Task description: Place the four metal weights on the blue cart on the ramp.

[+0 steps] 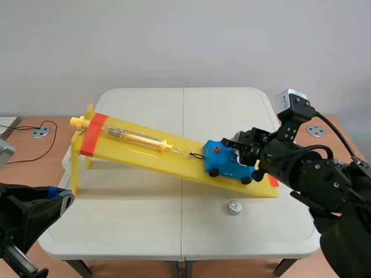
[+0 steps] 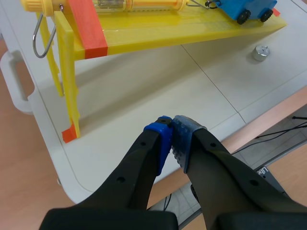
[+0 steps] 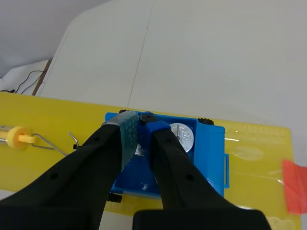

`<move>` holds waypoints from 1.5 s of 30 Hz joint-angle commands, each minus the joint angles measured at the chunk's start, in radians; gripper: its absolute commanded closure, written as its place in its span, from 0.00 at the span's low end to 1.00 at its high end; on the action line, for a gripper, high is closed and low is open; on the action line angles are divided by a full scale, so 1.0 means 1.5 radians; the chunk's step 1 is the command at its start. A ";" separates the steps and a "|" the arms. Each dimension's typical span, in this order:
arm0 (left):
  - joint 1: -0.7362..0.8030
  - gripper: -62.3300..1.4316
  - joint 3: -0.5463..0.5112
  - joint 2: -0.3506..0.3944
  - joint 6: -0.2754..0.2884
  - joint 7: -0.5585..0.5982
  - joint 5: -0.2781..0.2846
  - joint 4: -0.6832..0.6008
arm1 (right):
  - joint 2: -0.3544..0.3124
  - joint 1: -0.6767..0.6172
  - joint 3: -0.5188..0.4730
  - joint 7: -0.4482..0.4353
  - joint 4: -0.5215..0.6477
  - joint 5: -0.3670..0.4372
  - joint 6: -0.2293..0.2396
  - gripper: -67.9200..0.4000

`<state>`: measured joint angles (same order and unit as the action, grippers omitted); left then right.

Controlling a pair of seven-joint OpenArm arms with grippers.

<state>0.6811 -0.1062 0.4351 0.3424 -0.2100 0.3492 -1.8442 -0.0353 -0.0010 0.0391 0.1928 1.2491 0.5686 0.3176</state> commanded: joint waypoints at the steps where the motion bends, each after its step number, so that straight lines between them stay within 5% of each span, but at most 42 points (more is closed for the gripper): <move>1: -0.013 0.93 -0.011 0.000 0.024 0.064 0.051 -0.048 | 0.006 0.081 0.001 -0.088 0.043 0.048 0.021 0.99; 23: -0.013 0.93 -0.011 0.000 0.024 0.062 0.051 -0.048 | 0.020 0.102 0.001 -0.105 -0.001 0.050 -0.007 0.98; 28: -0.013 0.93 -0.011 0.000 0.024 0.062 0.051 -0.048 | 0.020 0.102 0.001 -0.116 -0.001 0.050 -0.023 0.84; 34: -0.013 0.93 -0.011 0.000 0.024 0.059 0.051 -0.048 | 0.019 0.108 0.001 -0.132 -0.001 0.050 -0.022 0.82; 37: -0.013 0.93 -0.011 0.000 0.024 0.059 0.051 -0.048 | 0.018 0.117 -0.003 -0.136 -0.001 0.050 -0.020 0.73; 40: -0.013 0.93 -0.011 0.000 0.024 0.059 0.051 -0.048 | 0.011 0.121 -0.015 -0.135 0.001 0.048 -0.001 0.64; 45: -0.013 0.93 -0.011 0.000 0.024 0.059 0.051 -0.048 | -0.021 0.121 -0.049 -0.112 0.019 0.048 0.082 0.63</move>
<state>0.6815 -0.1062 0.4351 0.3424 -0.2100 0.3492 -1.8442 -0.0254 0.0555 0.0032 0.1593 1.1839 0.5690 0.3481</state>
